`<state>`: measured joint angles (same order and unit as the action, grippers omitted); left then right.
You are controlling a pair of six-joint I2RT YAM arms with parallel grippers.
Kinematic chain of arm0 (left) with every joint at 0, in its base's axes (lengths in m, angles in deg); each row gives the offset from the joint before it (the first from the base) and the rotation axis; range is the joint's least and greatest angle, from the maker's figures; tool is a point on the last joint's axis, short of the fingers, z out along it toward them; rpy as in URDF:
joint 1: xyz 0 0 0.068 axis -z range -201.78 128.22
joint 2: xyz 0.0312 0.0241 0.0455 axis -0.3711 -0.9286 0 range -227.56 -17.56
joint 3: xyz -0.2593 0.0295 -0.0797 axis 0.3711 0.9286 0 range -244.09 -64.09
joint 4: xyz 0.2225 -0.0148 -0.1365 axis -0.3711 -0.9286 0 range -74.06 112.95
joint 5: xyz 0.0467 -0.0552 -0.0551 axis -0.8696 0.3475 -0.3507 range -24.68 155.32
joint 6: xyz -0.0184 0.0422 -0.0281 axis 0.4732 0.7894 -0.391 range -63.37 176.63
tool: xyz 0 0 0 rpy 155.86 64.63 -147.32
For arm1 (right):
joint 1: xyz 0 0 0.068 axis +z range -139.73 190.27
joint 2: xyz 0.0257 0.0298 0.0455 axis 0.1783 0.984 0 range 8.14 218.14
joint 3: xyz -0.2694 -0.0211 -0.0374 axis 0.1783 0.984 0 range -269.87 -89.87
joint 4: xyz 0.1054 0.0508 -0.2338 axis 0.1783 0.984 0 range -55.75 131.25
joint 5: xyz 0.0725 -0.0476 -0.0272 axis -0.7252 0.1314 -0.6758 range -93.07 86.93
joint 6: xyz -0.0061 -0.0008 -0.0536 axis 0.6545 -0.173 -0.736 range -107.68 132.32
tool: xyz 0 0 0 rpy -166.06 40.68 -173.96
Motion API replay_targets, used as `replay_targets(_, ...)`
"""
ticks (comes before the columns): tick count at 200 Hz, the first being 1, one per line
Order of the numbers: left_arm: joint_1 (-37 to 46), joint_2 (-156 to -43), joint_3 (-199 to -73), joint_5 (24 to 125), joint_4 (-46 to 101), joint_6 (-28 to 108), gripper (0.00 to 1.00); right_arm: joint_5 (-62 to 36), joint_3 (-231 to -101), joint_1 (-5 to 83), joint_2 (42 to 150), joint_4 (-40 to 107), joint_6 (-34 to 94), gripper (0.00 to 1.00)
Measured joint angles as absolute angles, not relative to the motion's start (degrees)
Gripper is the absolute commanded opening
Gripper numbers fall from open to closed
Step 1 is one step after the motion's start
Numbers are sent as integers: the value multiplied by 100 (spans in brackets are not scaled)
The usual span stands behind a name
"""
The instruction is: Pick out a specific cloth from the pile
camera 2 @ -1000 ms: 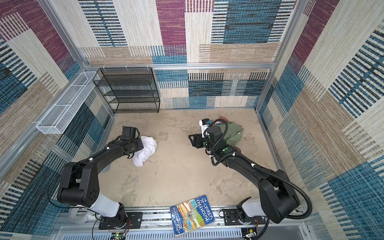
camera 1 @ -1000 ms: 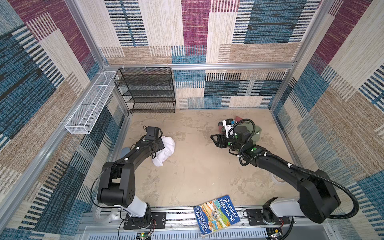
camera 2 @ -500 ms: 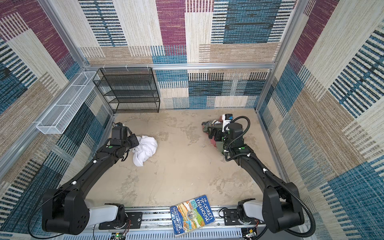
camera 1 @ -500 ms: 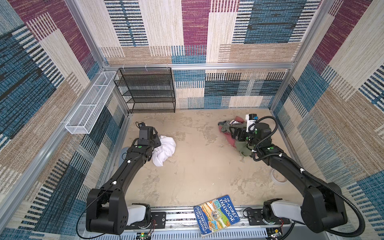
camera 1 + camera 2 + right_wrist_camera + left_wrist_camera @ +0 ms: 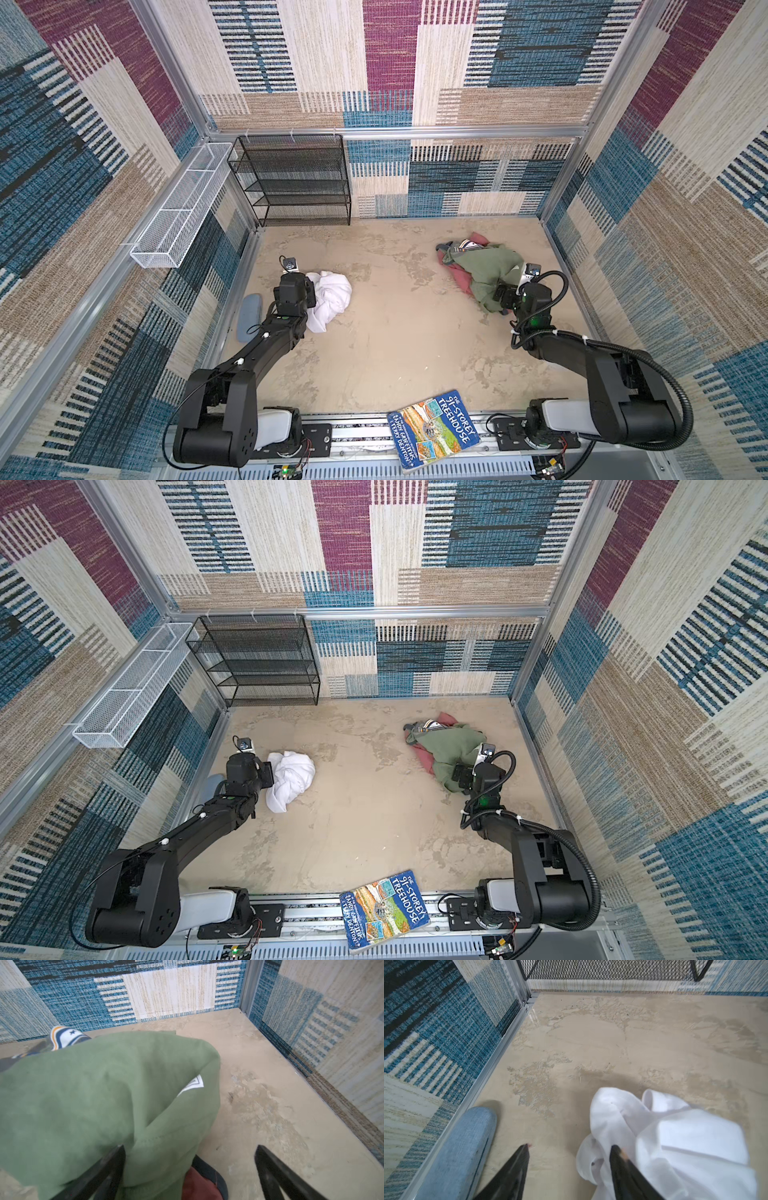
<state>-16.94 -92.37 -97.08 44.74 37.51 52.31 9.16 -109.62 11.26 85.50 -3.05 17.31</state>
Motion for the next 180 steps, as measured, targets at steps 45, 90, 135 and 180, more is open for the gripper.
replay_targets(45,-1873,-9549,-9151,4818,4929,5430,65,1041,-10435,1126,8830,-2058,1576,100)
replay_targets(90,-2005,-10332,-8657,5180,6389,5528,65,689,-10282,1105,9372,-3057,1386,100)
replay_targets(135,-2131,-10541,-8796,5519,6770,5531,67,247,-10147,1091,9617,-3629,1226,100)
replay_targets(180,-2164,-10561,-8799,5666,6811,5531,67,147,-10138,1089,9619,-3758,1206,100)
